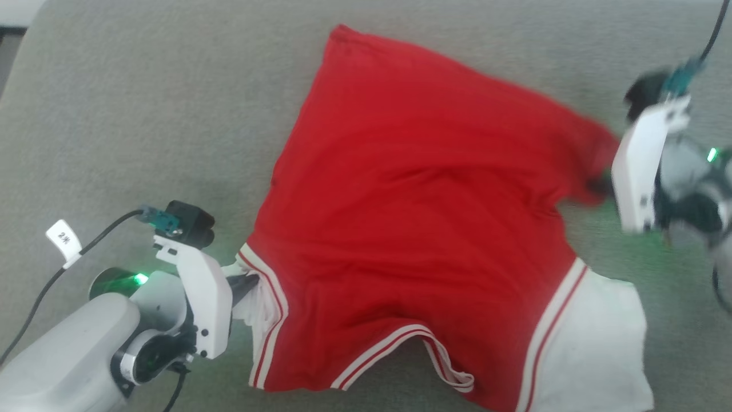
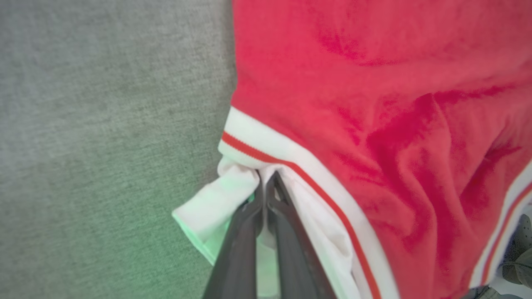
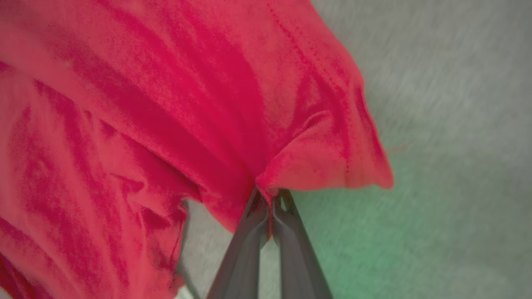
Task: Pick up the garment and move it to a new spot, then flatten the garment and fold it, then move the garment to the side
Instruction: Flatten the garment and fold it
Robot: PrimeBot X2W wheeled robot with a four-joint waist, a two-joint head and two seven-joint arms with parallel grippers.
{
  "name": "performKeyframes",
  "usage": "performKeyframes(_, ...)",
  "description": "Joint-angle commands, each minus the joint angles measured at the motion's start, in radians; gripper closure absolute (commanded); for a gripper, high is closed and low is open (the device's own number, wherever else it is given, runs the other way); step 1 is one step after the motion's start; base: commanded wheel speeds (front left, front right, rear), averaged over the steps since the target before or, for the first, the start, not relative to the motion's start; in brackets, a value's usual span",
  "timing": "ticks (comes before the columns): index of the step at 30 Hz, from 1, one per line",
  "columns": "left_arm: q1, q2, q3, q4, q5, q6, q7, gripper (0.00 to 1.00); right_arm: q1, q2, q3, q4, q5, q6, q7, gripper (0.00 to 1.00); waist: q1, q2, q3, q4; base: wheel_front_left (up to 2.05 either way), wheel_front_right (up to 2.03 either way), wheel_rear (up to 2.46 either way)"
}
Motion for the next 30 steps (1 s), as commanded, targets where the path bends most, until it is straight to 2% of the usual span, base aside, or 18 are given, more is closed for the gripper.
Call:
performKeyframes(1, 0.013, 0.002, 0.003, -0.002, -0.004, 0.005, 0.000, 1.00, 0.046, -0.004, 0.005, -0.014, 0.013, 0.000, 0.020, 1.00, 0.0000, -0.0001, -0.017, -0.022, 0.00, 0.00, 0.00)
performKeyframes(8, 0.026, 0.034, 0.014, -0.047, -0.012, 0.032, 0.010, 1.00, 0.372, -0.071, -0.085, -0.274, 0.067, 0.000, 0.131, 1.00, 0.0000, -0.0001, -0.017, -0.061, 0.00, 0.00, 0.00)
performKeyframes(12, 0.023, 0.037, 0.013, -0.063, -0.011, 0.038, 0.015, 1.00, 0.530, -0.043, -0.179, -0.347, 0.024, -0.001, 0.144, 1.00, 0.0000, -0.0001, -0.008, -0.072, 0.00, 0.00, 0.00)
performKeyframes(15, 0.020, 0.033, 0.010, -0.063, -0.010, 0.039, 0.017, 1.00, 0.604, 0.009, -0.260, -0.355, -0.039, -0.002, 0.126, 1.00, 0.0000, -0.0001, -0.006, -0.076, 0.00, 0.00, 0.00)
performKeyframes(16, 0.021, 0.030, 0.008, -0.061, -0.012, 0.037, 0.018, 1.00, 0.621, 0.026, -0.282, -0.357, -0.065, -0.002, 0.121, 0.20, 0.0000, -0.0001, -0.008, -0.078, 0.00, 0.00, 0.00)
performKeyframes(17, 0.023, 0.029, 0.007, -0.061, -0.014, 0.035, 0.019, 1.00, 0.635, 0.043, -0.303, -0.357, -0.093, -0.002, 0.118, 0.00, 0.0000, -0.0001, -0.009, -0.079, 0.00, 0.00, 0.00)
performKeyframes(21, 0.031, 0.028, 0.003, -0.053, -0.016, 0.033, 0.020, 1.00, 0.665, 0.090, -0.389, -0.418, -0.155, -0.006, 0.136, 0.00, 0.0000, -0.0001, -0.022, -0.084, 0.00, 0.00, 0.00)
performKeyframes(30, 0.046, 0.023, -0.001, -0.056, -0.020, 0.040, 0.008, 1.00, 0.676, 0.177, -0.565, -0.746, -0.238, 0.000, 0.192, 0.00, 0.0000, -0.0001, -0.051, -0.077, 0.00, 0.00, 0.00)
